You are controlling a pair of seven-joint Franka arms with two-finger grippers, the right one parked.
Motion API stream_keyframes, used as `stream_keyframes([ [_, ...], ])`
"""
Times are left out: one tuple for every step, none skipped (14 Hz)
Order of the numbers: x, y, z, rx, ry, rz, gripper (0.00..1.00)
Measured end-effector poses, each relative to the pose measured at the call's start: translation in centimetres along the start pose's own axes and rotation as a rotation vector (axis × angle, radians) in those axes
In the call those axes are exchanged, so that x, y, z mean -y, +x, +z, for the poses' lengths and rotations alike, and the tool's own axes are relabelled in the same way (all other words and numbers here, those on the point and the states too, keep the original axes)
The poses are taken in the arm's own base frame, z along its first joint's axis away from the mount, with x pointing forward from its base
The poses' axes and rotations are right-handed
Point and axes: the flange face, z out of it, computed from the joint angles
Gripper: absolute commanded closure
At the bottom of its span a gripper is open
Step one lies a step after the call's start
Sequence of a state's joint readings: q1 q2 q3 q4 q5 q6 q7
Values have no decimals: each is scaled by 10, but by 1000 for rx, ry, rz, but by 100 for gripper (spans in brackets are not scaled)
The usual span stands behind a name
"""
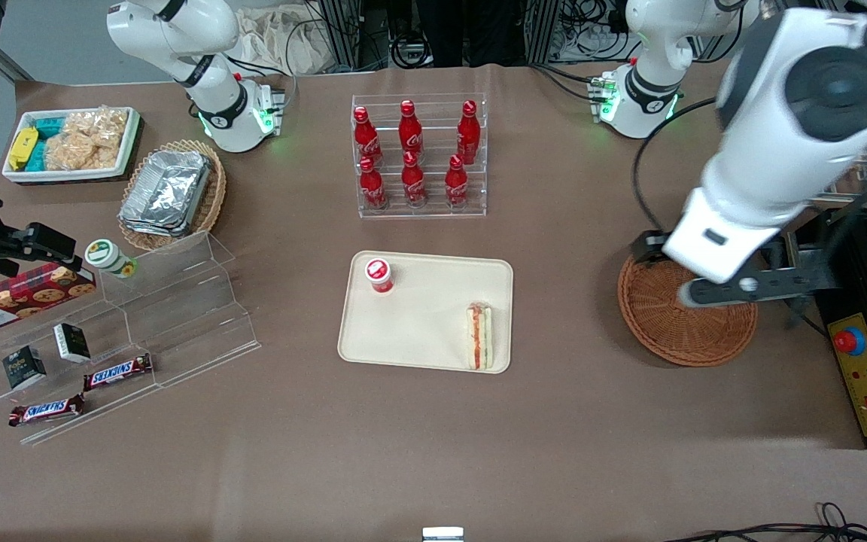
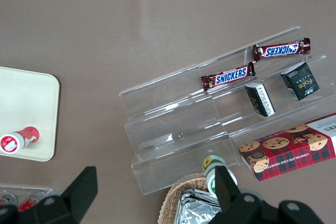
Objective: Place sandwich from basket to tray
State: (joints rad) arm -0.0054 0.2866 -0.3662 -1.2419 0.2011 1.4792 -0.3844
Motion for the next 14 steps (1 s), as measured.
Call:
stream_keyframes([
  [28, 2, -7, -3, -11, 19, 0],
  [54, 3, -12, -4, -18, 36, 0],
  [77, 3, -13, -3, -19, 55, 0],
  [97, 2, -12, 4, -17, 77, 0],
  [114, 0, -10, 13, -21, 96, 0],
  [128, -1, -8, 20, -27, 104, 0],
  [143, -3, -7, 23, -30, 103, 0],
  [154, -5, -9, 21, -31, 99, 0],
  [159, -8, -11, 20, -31, 94, 0],
  [161, -14, -13, 21, -31, 92, 0],
  [161, -20, -14, 24, -31, 92, 0],
  [163, -26, -14, 28, -34, 89, 0],
  [165, -31, -13, 33, -38, 86, 0],
  [166, -35, -12, 38, -40, 83, 0],
])
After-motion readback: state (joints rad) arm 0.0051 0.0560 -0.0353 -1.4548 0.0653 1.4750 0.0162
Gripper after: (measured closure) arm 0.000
